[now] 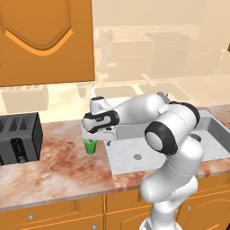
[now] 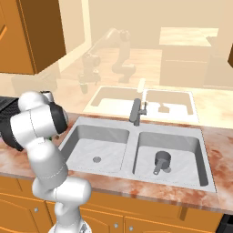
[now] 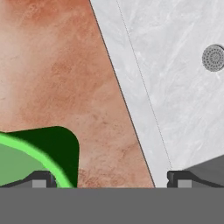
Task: Move any existing items from the left basin to the right basin for drying. Then move the cup from the counter to the left basin of the sink for washing.
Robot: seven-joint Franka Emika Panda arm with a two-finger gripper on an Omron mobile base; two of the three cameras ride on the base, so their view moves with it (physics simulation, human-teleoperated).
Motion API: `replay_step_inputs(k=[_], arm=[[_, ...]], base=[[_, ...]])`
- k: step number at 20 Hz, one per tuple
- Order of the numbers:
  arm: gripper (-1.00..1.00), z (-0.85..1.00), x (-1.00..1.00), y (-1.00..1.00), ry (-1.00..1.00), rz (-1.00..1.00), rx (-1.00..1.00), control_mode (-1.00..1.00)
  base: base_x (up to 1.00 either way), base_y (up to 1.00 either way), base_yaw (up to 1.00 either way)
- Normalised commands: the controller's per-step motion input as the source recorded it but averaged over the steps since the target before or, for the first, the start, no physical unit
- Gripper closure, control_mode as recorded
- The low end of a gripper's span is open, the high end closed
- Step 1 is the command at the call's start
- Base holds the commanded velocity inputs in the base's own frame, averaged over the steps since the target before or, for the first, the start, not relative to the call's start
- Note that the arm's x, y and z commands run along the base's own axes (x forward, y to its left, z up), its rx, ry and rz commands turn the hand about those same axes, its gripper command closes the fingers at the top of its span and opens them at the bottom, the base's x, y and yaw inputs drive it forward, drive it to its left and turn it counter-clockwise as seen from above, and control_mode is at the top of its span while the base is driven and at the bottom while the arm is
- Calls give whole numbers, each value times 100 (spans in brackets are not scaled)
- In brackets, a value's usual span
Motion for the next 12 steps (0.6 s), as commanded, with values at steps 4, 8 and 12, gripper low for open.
replay_step_inputs(k=[4,8,12], arm=[[100,-18,0,5,11,0,0,-100],[100,-7,0,0,6,0,0,-100],[100,1,0,-2,0,0,3,-100]], base=[[0,0,0],[0,0,0],[0,0,0]])
